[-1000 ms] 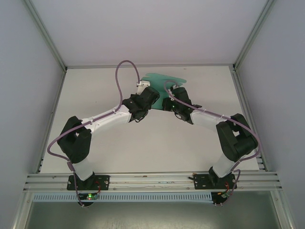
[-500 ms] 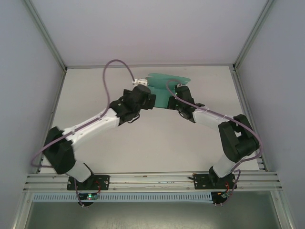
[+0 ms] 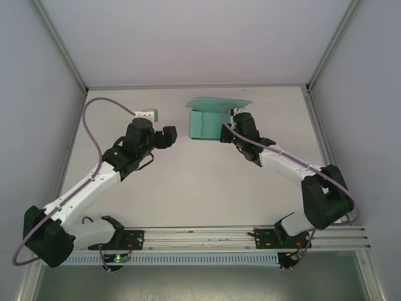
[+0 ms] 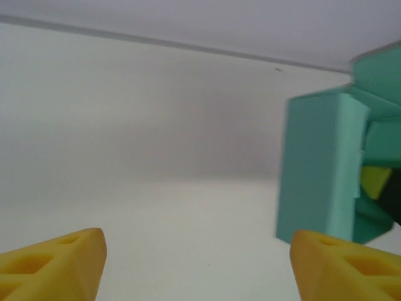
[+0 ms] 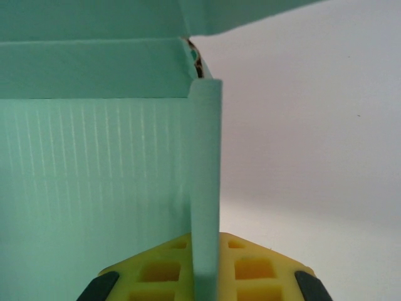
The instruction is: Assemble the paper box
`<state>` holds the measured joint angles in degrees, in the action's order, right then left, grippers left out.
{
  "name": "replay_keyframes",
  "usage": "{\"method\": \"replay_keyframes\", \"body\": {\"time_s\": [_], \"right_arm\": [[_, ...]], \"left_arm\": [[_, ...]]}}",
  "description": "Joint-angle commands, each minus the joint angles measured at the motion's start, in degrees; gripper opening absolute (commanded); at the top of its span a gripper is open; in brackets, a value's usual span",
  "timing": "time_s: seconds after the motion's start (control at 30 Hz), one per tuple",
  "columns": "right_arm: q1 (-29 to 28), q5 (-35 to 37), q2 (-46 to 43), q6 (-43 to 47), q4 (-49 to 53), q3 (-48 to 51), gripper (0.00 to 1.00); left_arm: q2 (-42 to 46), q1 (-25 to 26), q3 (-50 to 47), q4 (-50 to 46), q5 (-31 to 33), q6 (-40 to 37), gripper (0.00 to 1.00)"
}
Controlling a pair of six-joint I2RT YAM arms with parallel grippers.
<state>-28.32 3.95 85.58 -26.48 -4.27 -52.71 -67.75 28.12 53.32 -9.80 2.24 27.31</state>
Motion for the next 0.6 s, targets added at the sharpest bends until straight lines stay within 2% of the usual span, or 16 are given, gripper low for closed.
{"method": "replay_keyframes", "body": {"time_s": [0.0,0.2,0.33,0.5,0.57], "right_arm": [[-2.1,5.7,1.4,-2.0,3.7,-3.2,0.0],[-3.2,8.0,3.4,-4.3,6.3,-5.2,0.0],[-3.7,8.2,4.1,-4.8,6.6,-5.9,0.0],[-4.5,8.7,6.2,-5.6,7.6,-7.4,0.0],[-4.4,9.4,6.5,-6.0,7.9,-7.5,0.0]], "left_arm": [[-4.7,0.2,1.1,10.0,-9.7,3.5,0.62],[-13.3,1.6,5.0,11.9,-9.9,2.0,0.58],[-17.6,2.1,7.9,9.7,-5.9,1.2,0.46],[-22.6,3.2,10.9,9.3,-5.6,0.4,0.43],[-23.7,3.2,11.7,8.7,-5.6,0.2,0.4]]}}
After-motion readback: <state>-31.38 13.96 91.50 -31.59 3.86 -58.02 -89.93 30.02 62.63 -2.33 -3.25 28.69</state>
